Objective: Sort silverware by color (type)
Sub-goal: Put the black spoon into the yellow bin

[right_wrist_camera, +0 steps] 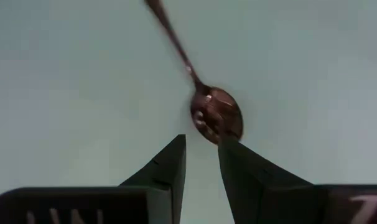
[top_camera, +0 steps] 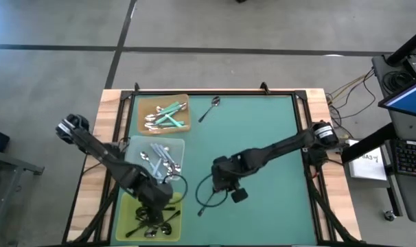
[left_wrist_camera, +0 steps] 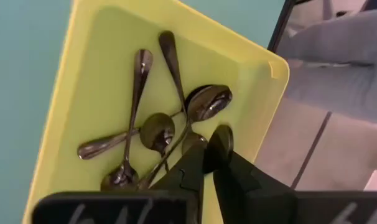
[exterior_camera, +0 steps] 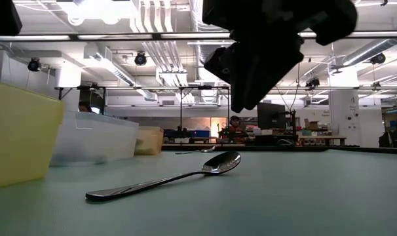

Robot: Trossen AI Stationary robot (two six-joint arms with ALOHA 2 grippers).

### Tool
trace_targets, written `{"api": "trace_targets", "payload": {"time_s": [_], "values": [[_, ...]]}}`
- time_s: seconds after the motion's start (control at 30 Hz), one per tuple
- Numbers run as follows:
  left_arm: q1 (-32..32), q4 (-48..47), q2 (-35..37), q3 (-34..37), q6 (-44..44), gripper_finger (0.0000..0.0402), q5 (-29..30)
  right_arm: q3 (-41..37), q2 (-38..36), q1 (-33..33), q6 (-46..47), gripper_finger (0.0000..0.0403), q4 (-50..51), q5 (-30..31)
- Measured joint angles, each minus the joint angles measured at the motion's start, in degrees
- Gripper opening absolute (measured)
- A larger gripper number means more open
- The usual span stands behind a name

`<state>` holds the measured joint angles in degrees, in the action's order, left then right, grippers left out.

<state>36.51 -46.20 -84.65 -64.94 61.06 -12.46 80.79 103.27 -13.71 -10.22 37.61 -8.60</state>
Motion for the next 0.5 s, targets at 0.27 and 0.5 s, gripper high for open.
{"api": "trace_targets", "payload": {"time_s": [0.27,0.5], "values": [[0.22,-3.20,-7.17,-8.05,-2.10,0.0056,-0.06,-0.06,0.78,-1.89,-2.67,0.0128,-3.54,0.70],[0.22,-3.21,-10.58,-12.36,-4.48,0.0077,11.13,-0.47,0.78,-1.80,-4.33,0.0138,-7.67,1.11]]}}
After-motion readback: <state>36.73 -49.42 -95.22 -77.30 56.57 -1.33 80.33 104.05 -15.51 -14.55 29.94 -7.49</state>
